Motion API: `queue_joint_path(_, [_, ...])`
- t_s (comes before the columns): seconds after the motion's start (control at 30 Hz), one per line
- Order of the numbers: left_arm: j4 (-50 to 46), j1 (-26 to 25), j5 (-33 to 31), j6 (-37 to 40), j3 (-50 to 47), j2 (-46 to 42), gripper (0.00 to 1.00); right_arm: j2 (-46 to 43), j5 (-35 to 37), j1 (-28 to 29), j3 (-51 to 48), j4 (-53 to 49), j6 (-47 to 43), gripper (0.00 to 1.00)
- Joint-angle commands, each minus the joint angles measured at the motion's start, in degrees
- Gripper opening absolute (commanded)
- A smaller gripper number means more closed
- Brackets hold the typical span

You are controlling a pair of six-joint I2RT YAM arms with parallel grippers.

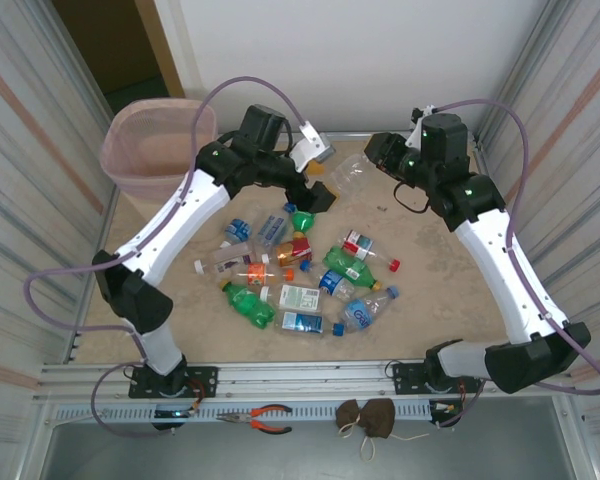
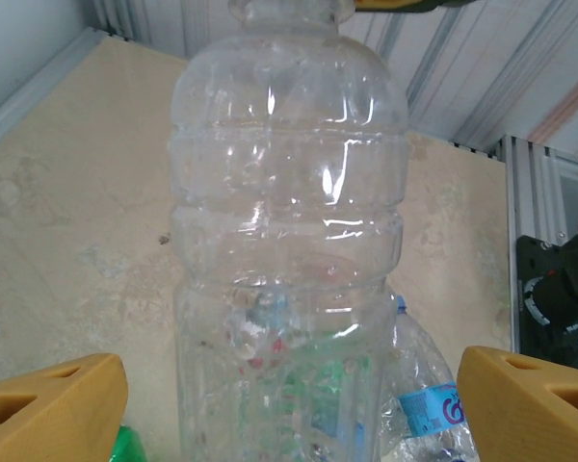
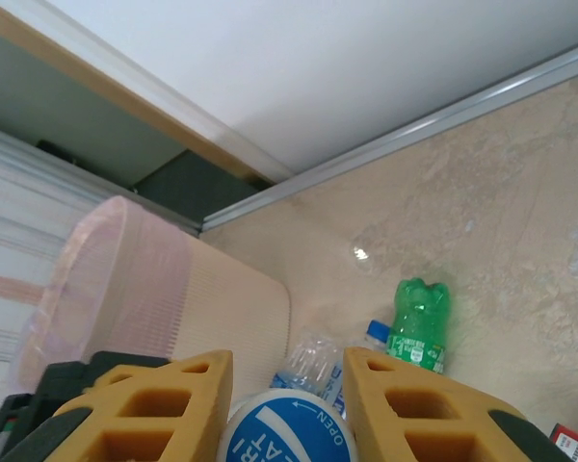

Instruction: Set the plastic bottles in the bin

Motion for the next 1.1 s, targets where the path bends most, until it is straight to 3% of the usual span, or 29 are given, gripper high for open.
queue_joint_path(0.0, [-4.1, -1.0, 3.7, 3.8, 3.3, 1.8, 0.87, -1.5, 1.8, 1.2, 2.5, -0.8, -2.3, 0.08])
queue_joint_path(0.17, [-5.5, -1.8, 2.8, 5.2, 4.2, 3.8, 0.83, -1.5, 2.1, 2.0, 3.6, -1.4, -2.8, 0.08])
queue_joint_path(0.37, [-5.8, -2.1, 3.4, 6.0, 4.0, 4.4, 0.64, -1.3, 2.7, 2.6, 3.9, -2.0, -3.6, 0.07])
queue_joint_path(0.7, [-5.8, -2.2, 3.8, 6.5, 4.0, 4.1, 0.55, -1.3, 3.5, 3.0, 3.7, -2.2, -4.1, 0.08])
queue_joint_path(0.73, [-5.7, -2.1, 3.6, 6.5, 4.0, 3.9, 0.55, -1.4, 3.7, 3.0, 3.7, -2.3, -4.1, 0.1])
queue_joint_path(0.93, [-5.1, -2.1, 0.4, 6.0, 4.1, 2.8, 0.54, -2.4, 7.1, 3.0, 3.8, -3.5, -4.8, 0.46])
queue_joint_path(1.07, [-4.9, -1.3, -1.9, 5.3, 4.4, 1.7, 0.54, -4.0, 11.2, 2.9, 3.9, -5.0, -6.2, 0.55])
